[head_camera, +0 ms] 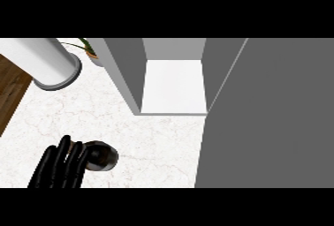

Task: Pick up the wine, place it into the cabinet and close the cabinet

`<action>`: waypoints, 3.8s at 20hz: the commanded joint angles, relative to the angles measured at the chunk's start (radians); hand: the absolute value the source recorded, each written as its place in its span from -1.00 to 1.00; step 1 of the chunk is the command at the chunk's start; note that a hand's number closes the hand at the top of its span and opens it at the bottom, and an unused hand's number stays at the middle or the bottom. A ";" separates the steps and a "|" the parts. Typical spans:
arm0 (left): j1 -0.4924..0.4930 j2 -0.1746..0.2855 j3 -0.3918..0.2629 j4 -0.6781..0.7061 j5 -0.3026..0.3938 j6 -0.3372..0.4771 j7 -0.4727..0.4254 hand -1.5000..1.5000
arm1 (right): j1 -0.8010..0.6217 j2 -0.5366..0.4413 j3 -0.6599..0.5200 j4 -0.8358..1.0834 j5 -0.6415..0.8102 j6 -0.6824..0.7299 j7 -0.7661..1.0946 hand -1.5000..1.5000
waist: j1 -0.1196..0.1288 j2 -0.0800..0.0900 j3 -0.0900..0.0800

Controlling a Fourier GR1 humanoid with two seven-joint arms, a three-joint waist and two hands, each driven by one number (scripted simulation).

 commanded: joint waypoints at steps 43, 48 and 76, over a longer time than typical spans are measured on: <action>-0.092 0.018 0.689 0.682 0.462 -0.448 -0.422 -1.00 | -0.144 -0.003 -0.059 -0.063 -0.026 -0.025 0.143 -1.00 | -0.004 0.004 0.000; -0.046 0.020 0.701 0.772 0.457 -0.530 -0.530 -1.00 | -0.091 -0.046 -0.140 -0.127 -0.128 0.016 0.165 -1.00 | -0.006 0.003 0.000; -0.134 -0.057 0.672 1.086 0.327 -0.559 -0.725 -1.00 | -0.084 0.006 -0.026 -0.135 0.009 -0.007 0.158 -1.00 | -0.005 0.002 0.001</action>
